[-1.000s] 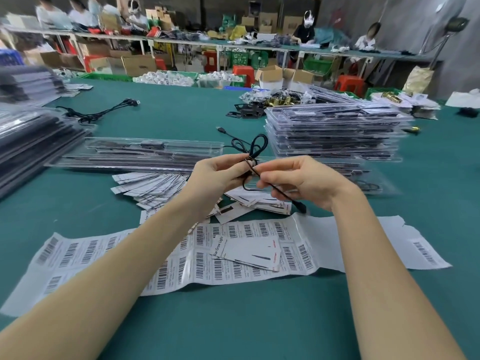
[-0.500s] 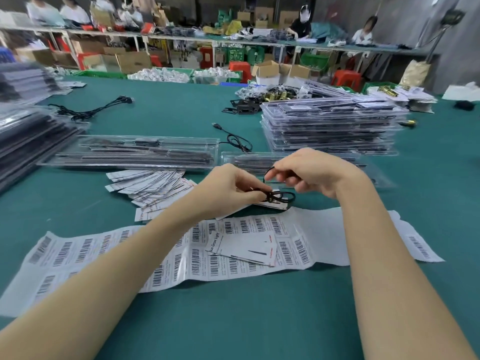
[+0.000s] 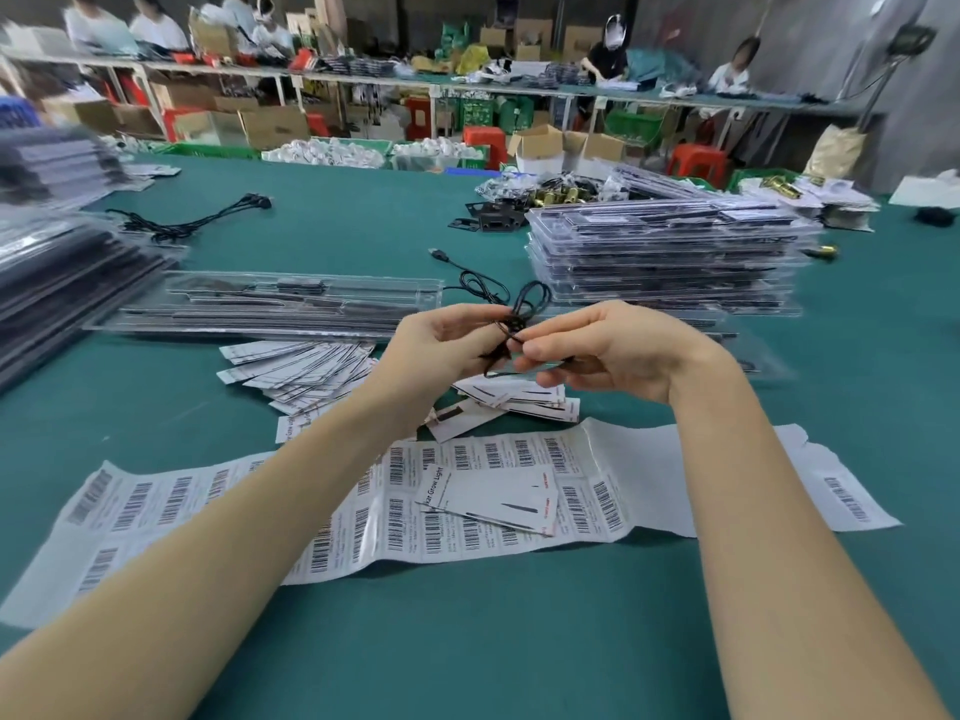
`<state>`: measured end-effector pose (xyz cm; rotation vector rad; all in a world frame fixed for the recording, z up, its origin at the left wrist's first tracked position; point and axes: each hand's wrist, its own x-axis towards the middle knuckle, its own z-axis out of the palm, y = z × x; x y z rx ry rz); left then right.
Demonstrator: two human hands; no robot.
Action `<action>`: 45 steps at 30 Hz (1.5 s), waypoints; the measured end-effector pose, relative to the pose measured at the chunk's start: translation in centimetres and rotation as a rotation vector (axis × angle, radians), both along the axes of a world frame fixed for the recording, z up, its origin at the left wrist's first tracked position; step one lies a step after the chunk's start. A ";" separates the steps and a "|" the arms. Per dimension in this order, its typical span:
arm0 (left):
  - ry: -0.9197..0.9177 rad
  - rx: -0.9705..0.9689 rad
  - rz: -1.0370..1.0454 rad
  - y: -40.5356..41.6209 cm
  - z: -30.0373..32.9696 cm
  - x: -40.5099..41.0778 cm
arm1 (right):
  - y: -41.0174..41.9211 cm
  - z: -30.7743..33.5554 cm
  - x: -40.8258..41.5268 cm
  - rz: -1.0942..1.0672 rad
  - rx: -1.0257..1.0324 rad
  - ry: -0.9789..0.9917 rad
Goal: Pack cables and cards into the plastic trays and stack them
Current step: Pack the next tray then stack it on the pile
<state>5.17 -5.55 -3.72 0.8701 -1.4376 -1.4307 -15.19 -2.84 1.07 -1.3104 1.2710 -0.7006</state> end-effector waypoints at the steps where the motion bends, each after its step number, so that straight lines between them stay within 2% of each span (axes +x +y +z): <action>1: 0.055 0.043 -0.017 -0.1 0.1 0.1 | -0.1 -0.3 -0.1 -0.033 0.028 0.006; 6: 0.019 0.009 -0.182 0.1 0.2 0.3 | -0.5 -1.5 0.4 -0.171 0.050 0.165; 8: -0.073 -0.070 -0.213 0.2 0.5 0.4 | -0.7 -1.6 0.4 -0.206 0.009 0.193; 11: -0.210 -0.247 -0.144 0.3 0.6 0.3 | -0.9 -2.0 0.6 -0.205 -0.023 0.216; 13: -0.191 -0.281 -0.120 0.2 0.5 0.4 | -0.9 -2.2 0.3 -0.181 -0.024 0.146; 16: -0.299 -0.367 -0.182 0.1 0.7 1.1 | -0.8 -2.1 -0.3 -0.184 0.033 -0.142; 19: -0.459 -0.438 -0.154 0.1 0.9 1.1 | -1.0 -2.1 -0.2 -0.249 -0.027 -0.091; 22: -0.535 -0.515 -0.070 0.3 0.8 0.7 | -1.0 -1.7 0.3 -0.231 -0.117 -0.036; 27: -0.552 -0.584 0.093 0.7 0.6 0.1 | -0.9 -1.3 0.4 -0.155 -0.285 0.071; 32: -0.468 -0.430 0.174 0.8 0.6 0.0 | -0.7 -1.7 -0.3 -0.175 -0.269 -0.051; 40: -0.408 -0.384 0.163 0.8 0.3 -0.2 | -0.7 -2.1 -0.3 -0.038 -0.304 0.022; 45: -0.436 -0.460 0.162 0.7 0.2 -0.3 | -1.0 -2.1 0.2 -0.116 -0.411 0.109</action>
